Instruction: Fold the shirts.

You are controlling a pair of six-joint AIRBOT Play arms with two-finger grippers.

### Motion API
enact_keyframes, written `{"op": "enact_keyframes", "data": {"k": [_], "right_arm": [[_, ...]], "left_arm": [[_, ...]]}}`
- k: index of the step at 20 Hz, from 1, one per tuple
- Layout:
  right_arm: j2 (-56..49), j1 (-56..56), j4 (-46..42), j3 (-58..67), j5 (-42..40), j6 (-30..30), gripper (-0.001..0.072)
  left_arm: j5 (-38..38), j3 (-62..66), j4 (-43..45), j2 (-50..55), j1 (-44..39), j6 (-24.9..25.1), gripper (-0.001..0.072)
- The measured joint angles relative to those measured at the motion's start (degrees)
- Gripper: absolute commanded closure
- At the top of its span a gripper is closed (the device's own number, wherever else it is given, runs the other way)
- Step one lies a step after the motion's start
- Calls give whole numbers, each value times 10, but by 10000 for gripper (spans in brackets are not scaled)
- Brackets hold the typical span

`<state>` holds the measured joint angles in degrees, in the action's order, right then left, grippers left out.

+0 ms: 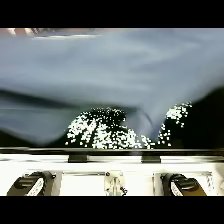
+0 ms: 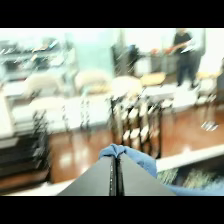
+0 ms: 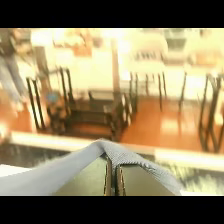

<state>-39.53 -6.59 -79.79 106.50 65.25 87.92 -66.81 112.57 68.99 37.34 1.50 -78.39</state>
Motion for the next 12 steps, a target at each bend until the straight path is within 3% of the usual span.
{"op": "enact_keyframes", "data": {"k": [4, 7, 9, 12], "right_arm": [[-44, -1, -85, 23, 157, 22, 650], [-98, -1, -136, -8, 227, 32, 649], [-137, -1, -154, -55, 223, 47, 649], [-214, 0, -171, -140, 122, 82, 649]], "left_arm": [[-124, -56, 45, -10, 2, -26, 679], [-158, -164, 57, -9, 3, -33, 679], [-132, -252, 62, 5, 3, -39, 678], [-43, -351, 62, 65, 2, -57, 678]]}}
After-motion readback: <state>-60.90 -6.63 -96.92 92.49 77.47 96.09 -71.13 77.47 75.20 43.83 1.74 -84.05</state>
